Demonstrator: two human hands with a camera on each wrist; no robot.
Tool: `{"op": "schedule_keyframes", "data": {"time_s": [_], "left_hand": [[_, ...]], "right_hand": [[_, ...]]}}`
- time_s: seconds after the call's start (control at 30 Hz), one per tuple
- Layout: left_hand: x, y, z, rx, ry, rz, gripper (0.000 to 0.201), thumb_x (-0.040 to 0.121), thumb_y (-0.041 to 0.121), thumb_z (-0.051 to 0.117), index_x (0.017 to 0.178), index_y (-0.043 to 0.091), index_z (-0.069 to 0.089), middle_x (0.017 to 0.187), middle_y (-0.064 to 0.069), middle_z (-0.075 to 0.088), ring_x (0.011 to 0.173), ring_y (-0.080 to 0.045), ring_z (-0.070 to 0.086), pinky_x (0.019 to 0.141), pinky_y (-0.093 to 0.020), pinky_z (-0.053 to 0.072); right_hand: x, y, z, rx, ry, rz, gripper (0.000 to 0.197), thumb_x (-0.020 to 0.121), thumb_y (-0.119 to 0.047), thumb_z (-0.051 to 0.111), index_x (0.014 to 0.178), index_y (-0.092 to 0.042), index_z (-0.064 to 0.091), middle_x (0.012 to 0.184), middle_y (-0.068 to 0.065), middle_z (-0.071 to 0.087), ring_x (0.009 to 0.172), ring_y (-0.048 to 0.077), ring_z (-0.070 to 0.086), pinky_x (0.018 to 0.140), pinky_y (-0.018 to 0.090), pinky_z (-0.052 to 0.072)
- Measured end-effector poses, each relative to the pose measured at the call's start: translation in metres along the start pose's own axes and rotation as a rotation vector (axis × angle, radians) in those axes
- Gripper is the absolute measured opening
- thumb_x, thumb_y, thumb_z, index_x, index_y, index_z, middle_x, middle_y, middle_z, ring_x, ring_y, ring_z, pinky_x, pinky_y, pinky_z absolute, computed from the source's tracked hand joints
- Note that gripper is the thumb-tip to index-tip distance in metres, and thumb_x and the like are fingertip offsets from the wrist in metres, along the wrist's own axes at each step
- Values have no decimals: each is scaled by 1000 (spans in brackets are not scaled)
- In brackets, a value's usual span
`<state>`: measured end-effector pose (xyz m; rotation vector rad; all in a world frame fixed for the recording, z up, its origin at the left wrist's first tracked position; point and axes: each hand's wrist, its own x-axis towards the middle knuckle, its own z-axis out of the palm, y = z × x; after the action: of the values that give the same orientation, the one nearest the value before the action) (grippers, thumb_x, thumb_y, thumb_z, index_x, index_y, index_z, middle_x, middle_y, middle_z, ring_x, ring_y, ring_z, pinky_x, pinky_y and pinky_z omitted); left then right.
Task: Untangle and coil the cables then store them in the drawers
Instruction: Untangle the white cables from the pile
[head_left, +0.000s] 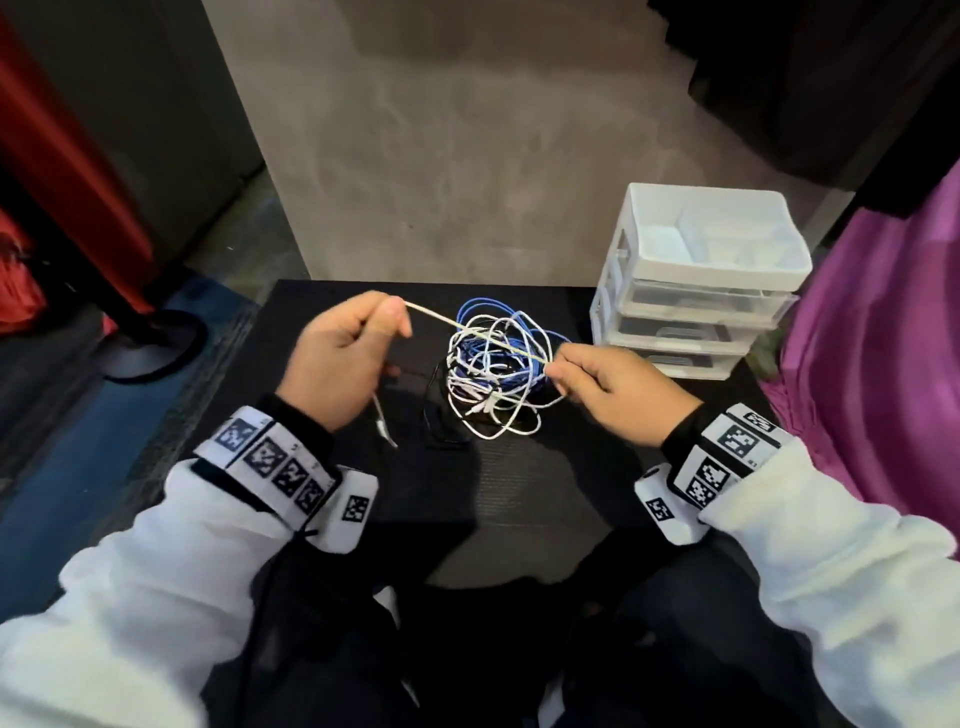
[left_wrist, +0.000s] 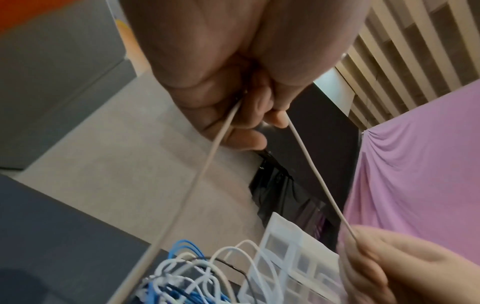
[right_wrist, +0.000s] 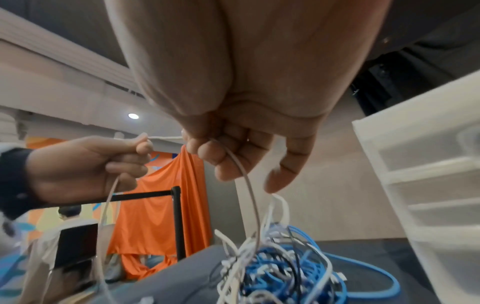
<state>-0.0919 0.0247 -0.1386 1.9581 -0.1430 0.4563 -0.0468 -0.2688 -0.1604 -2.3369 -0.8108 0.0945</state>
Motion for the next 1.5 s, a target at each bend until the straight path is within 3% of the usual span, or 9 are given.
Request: {"op": "schedule_keyframes", "data": {"time_s": [0.23, 0.33, 0.4, 0.5, 0.67, 0.8, 0.93, 1.3, 1.5], "left_hand": [[7, -10, -32, -217, 366, -141, 35, 106, 32, 45, 76, 26, 61, 50, 12, 36, 47, -7, 38, 58, -32, 55], [3, -25, -27, -208, 313, -223, 26, 106, 28, 45, 87, 23, 62, 57, 12, 46, 49, -7, 46, 66, -39, 57], [-3, -33, -18, -81, 222, -307, 19, 98, 28, 59, 115, 20, 59, 86, 4, 60, 68, -7, 62, 85, -49, 55], [-9, -32, -10, 267, 221, -163, 85, 84, 37, 68, 157, 21, 26, 154, -15, 32, 141, -25, 40, 122, -44, 28], [5, 14, 34, 650, 44, 155, 63, 89, 53, 54, 148, 35, 47, 162, 1, 35, 155, -25, 15, 119, -66, -3], [21, 24, 56, 497, -25, 178, 52, 94, 51, 51, 142, 31, 53, 130, 3, 60, 136, -18, 44, 124, -56, 14], [29, 40, 61, -224, -138, -54, 22, 103, 24, 57, 93, 17, 74, 98, -14, 73, 89, -12, 66, 83, -28, 55], [73, 96, -27, -561, 281, -209, 25, 100, 17, 46, 76, 20, 51, 65, 5, 46, 49, -7, 46, 52, -27, 49], [77, 77, -69, -350, 172, -138, 27, 103, 31, 45, 82, 25, 61, 67, 8, 41, 51, -6, 31, 47, -20, 31]], "right_hand": [[1, 32, 23, -165, -15, 12, 27, 106, -31, 48, 79, -30, 49, 73, -12, 54, 76, 15, 49, 71, 31, 37], [11, 22, 14, -105, 67, 109, 27, 106, -28, 50, 81, -22, 58, 72, -7, 62, 71, 12, 58, 68, 33, 43], [20, 2, 2, 45, 220, 110, 26, 106, -26, 50, 84, -19, 61, 78, -1, 68, 73, 15, 66, 71, 31, 51], [33, -19, -9, 128, 285, 70, 23, 105, -26, 50, 86, -21, 61, 82, -1, 70, 77, 17, 69, 78, 35, 59], [47, -43, -12, 9, 272, -21, 21, 103, -31, 51, 88, -21, 61, 77, -4, 68, 78, 17, 66, 79, 45, 56], [50, -58, -15, -48, 312, -80, 21, 103, -31, 52, 88, -19, 59, 71, -4, 61, 72, 17, 58, 72, 41, 51], [40, -51, -12, -76, 286, -74, 19, 104, -27, 53, 88, -18, 57, 70, -7, 56, 70, 16, 53, 66, 36, 44], [12, 40, 46, 44, 57, 232, 29, 105, -28, 50, 78, -22, 57, 71, -4, 67, 68, 8, 63, 75, 38, 53], [19, 31, 29, 115, 144, 235, 24, 102, -20, 55, 81, -22, 65, 75, -5, 70, 70, 15, 65, 70, 33, 53]]}}
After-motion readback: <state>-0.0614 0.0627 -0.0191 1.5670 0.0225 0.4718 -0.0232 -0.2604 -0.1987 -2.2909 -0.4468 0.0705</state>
